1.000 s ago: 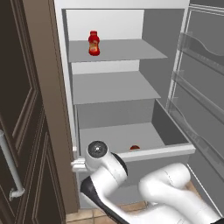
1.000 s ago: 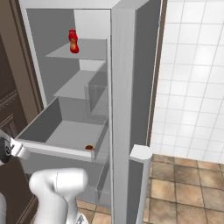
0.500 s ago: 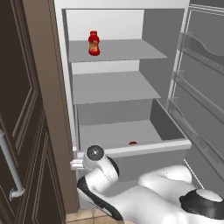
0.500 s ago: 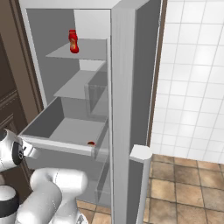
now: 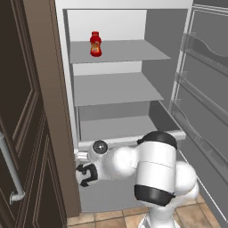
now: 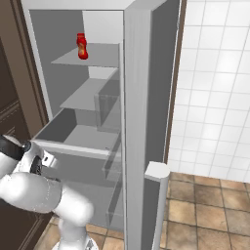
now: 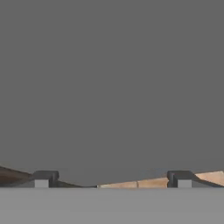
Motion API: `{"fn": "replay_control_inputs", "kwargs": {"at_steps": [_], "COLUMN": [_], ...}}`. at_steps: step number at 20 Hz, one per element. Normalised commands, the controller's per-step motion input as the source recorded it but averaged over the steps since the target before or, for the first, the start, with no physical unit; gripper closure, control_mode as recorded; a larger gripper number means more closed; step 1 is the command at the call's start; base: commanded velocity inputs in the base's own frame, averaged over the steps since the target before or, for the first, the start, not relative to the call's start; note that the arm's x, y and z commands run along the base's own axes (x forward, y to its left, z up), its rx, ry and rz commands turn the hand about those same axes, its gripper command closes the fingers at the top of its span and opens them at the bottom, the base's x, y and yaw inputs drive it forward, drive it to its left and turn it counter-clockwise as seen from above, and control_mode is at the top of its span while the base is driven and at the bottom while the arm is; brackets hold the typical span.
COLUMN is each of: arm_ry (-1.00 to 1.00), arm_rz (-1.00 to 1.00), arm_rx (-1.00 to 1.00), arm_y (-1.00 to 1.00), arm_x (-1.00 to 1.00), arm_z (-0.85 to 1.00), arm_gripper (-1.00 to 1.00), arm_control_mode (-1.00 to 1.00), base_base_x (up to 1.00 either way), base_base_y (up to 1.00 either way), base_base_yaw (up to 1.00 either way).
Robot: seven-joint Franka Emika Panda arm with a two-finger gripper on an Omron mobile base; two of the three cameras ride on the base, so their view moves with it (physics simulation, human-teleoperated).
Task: Place the lemon wedge and tomato inside the fridge drawer. Close the drawer after placing the vegetables.
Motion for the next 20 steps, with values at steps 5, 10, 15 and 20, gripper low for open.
{"fn": "replay_control_inputs", "kwargs": {"at_steps": [5, 10, 15, 20], "arm_ry": [-0.04, -0.08, -0.10, -0.04], "arm_rz": [0.00, 0.00, 0.00, 0.00], "arm_rx": [0.00, 0.00, 0.00, -0.01], "arm_y": [-0.03, -0.06, -0.07, -0.02], "arm_x": [0.71, 0.59, 0.58, 0.59], "arm_z": [0.00, 0.08, 0.38, 0.60], "arm_gripper": [-1.00, -1.00, -1.00, -1.00], "arm_control_mode": [-1.00, -1.00, -1.00, -1.00], "base_base_x": [0.00, 0.00, 0.00, 0.00], "base_base_y": [0.00, 0.00, 0.00, 0.00], "base_base_yaw": [0.00, 0.00, 0.00, 0.00]}}
